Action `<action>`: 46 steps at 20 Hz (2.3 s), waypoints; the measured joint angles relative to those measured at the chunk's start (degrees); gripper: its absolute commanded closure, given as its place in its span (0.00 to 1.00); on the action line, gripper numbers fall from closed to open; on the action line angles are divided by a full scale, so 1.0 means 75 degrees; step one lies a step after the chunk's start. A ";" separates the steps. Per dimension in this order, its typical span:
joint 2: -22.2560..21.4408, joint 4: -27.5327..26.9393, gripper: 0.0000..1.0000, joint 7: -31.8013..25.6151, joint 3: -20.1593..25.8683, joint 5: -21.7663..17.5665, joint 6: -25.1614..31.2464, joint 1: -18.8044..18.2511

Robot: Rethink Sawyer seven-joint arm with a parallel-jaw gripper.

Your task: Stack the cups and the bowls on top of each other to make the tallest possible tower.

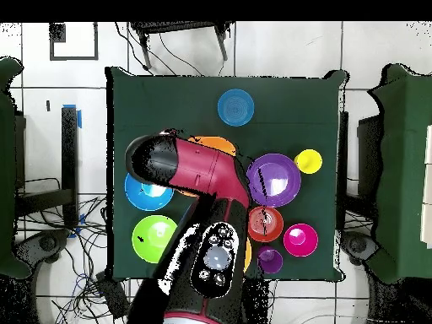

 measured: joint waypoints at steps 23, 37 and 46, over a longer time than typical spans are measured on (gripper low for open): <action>-0.0402 -0.0538 1.00 0.0000 0.1200 -0.0013 -0.0117 -0.1148; -0.0392 -0.0815 1.00 0.0000 0.2258 -0.0014 -0.0812 -0.1588; -0.0342 -0.0960 1.00 0.0000 0.3802 -0.0016 -0.1213 -0.2260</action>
